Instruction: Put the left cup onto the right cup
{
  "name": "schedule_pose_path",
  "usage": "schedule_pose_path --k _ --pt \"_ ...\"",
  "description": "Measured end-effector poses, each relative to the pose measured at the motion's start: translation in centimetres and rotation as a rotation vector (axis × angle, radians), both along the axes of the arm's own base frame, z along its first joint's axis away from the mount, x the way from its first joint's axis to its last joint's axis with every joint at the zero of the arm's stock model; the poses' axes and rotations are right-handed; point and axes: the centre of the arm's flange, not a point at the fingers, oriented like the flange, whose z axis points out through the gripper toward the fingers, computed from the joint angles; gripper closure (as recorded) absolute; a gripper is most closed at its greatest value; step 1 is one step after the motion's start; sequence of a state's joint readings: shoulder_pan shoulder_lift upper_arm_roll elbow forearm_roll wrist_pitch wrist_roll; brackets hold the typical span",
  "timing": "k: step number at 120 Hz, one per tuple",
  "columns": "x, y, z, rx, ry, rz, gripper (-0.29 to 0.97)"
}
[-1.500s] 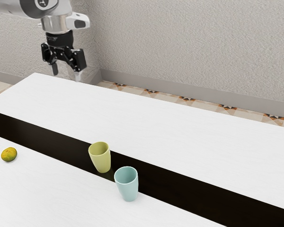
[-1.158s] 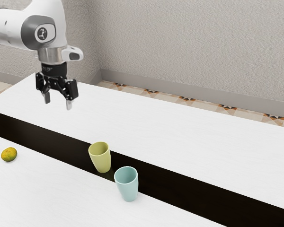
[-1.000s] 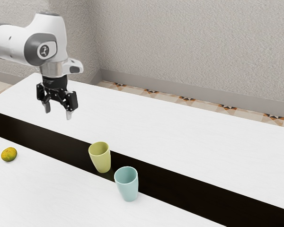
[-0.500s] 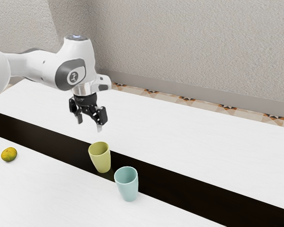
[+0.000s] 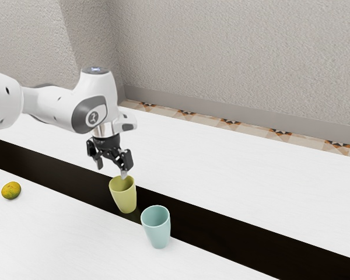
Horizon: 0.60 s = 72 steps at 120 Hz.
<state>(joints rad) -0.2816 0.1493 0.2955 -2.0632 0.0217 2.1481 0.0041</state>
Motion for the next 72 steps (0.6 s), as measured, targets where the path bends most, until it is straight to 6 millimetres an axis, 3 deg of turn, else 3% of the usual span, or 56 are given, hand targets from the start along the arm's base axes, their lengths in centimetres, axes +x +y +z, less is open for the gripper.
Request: schedule_pose_path --k 23,60,72 --pt "-0.7 0.8 -1.1 -0.002 0.004 0.014 0.00" --pt "-1.0 1.0 -4.7 0.011 0.029 0.017 0.00" --pt "-0.8 0.9 -4.8 0.013 0.022 0.015 0.15"
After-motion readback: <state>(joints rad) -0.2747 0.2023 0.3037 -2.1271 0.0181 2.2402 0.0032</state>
